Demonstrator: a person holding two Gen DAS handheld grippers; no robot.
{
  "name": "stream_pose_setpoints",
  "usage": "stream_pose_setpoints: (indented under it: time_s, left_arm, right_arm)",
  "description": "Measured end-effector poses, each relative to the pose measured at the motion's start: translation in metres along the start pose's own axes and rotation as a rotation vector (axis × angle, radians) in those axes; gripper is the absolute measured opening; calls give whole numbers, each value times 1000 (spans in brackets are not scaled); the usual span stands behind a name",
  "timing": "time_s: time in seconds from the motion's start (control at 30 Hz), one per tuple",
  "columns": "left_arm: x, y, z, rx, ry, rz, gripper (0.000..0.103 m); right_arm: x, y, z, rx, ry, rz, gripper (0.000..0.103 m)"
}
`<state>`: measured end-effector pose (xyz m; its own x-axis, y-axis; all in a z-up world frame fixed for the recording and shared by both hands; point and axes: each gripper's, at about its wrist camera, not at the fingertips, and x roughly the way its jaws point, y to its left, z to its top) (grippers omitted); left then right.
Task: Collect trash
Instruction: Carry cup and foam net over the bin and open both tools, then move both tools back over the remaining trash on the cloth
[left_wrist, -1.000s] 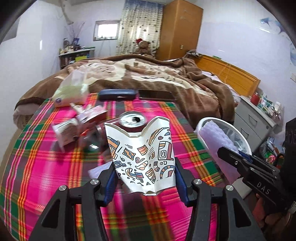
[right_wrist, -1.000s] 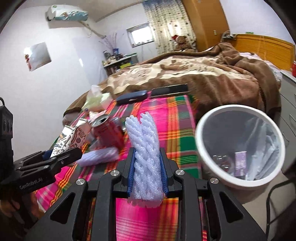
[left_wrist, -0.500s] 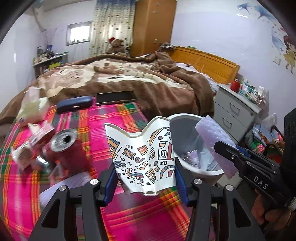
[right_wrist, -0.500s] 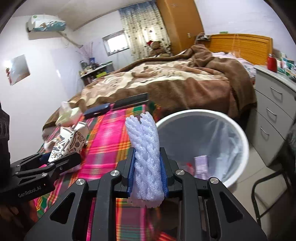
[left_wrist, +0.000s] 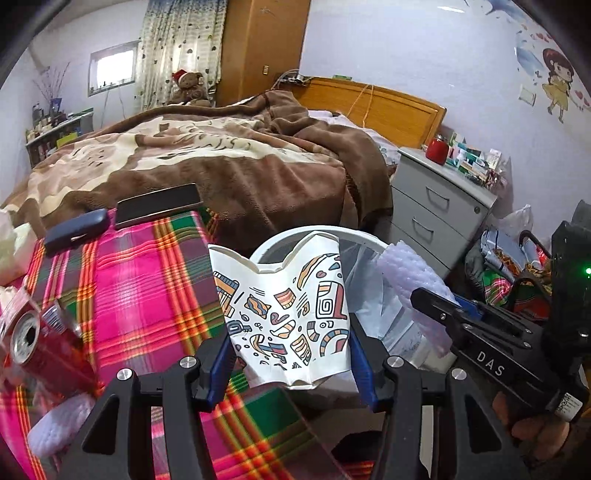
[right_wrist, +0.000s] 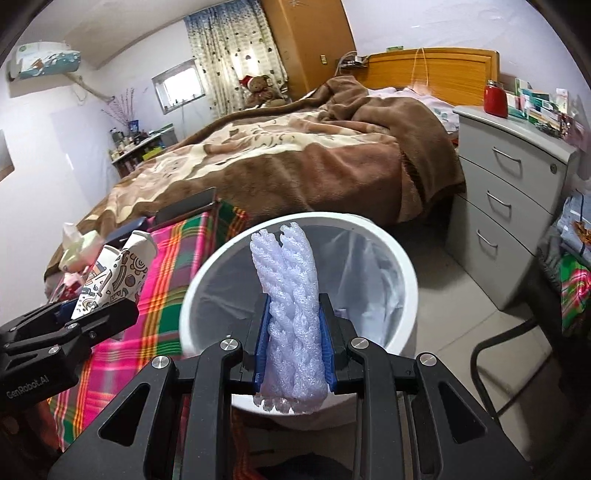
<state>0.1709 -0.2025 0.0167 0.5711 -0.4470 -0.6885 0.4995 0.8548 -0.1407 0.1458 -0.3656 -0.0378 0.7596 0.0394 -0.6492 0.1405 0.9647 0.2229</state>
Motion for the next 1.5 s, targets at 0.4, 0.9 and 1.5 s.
stream_pose_setpoints:
  time_s: [0.4,0.9,1.5]
  left_arm:
    - [35,-3,13,-23,31,-35,64]
    - [7,16,2,-59,-8,-12,69]
    - [-57,57,-26,-117,-76,71,69]
  right_arm:
    - [14,-11,10,-24,35,-46,34]
    - [4,-4,8,-27,14,-21,60]
    - [-16,40,1,-78,-35,61,60]
